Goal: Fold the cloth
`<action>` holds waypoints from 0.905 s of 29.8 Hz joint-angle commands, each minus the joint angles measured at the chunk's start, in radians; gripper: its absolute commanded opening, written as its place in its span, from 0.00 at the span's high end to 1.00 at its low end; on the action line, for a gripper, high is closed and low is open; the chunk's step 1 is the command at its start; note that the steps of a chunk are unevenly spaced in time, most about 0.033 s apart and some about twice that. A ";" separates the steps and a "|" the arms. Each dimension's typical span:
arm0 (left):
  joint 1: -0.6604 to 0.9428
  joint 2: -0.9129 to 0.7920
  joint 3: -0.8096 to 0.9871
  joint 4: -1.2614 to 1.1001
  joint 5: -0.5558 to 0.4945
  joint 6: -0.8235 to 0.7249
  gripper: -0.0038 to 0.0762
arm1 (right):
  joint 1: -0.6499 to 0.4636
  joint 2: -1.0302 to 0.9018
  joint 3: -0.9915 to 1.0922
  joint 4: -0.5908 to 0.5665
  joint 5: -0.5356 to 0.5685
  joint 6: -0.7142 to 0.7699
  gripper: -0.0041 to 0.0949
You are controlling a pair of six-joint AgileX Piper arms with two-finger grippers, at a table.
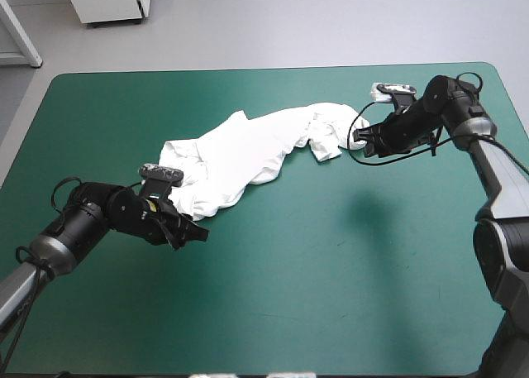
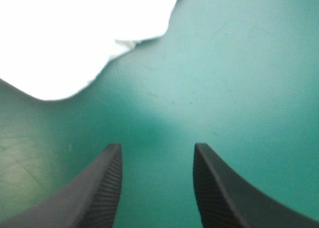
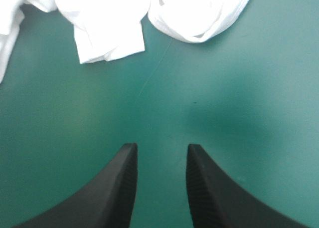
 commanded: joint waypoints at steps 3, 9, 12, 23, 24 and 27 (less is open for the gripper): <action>-0.008 -0.031 -0.169 0.127 0.082 -0.068 0.54 | 0.000 -0.202 -0.035 -0.069 0.026 0.030 0.63; 0.027 -0.031 -0.255 0.266 0.201 -0.138 0.54 | 0.000 -0.327 -0.035 -0.131 0.125 0.076 0.63; 0.093 -0.024 -0.284 0.246 0.209 -0.138 0.52 | 0.000 -0.365 -0.035 -0.131 0.118 0.076 0.63; 0.233 0.175 -0.378 0.170 0.236 -0.035 0.40 | 0.000 -0.381 -0.035 -0.121 0.093 0.077 0.63; 0.233 0.200 -0.380 0.166 0.233 -0.035 0.40 | 0.000 -0.381 -0.035 -0.121 0.093 0.077 0.63; 0.233 0.265 -0.380 0.155 0.218 -0.035 0.40 | 0.000 -0.381 -0.035 -0.121 0.093 0.077 0.63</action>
